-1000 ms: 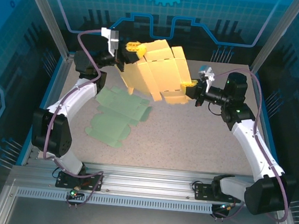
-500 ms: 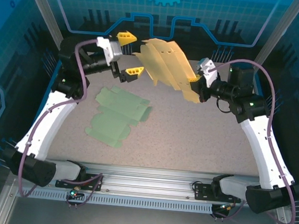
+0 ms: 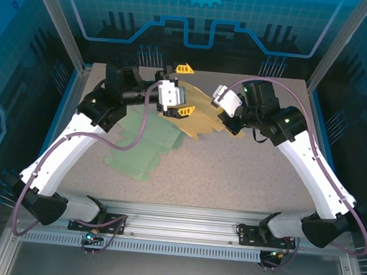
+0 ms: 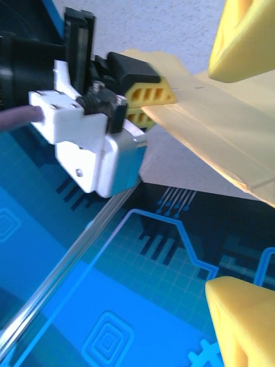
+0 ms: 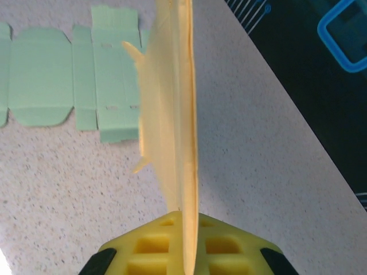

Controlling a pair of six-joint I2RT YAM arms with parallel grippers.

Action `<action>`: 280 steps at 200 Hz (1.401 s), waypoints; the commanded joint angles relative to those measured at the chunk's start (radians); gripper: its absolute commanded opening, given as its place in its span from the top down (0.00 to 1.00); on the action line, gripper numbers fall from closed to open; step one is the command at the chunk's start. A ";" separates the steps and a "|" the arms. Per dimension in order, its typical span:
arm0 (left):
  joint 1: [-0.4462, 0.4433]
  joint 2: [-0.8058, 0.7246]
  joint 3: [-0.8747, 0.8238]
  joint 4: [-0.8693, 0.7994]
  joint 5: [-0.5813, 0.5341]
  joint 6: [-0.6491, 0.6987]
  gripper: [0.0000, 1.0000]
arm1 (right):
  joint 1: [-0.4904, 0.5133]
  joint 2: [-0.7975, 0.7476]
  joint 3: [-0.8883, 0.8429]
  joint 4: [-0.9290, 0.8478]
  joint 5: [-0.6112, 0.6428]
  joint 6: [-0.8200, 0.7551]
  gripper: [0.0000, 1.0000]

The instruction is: Fold the paper box

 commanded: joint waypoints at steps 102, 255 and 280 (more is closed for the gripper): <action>-0.068 0.173 0.166 -0.250 -0.256 0.200 0.64 | 0.095 0.047 0.067 -0.077 0.174 -0.049 1.00; -0.094 0.322 0.495 -0.540 -0.223 -0.219 1.00 | -0.033 -0.255 -0.016 0.165 0.142 0.248 0.00; -0.093 0.402 0.575 -0.625 -0.206 -0.282 1.00 | -0.139 -0.303 -0.019 0.175 0.150 0.472 0.00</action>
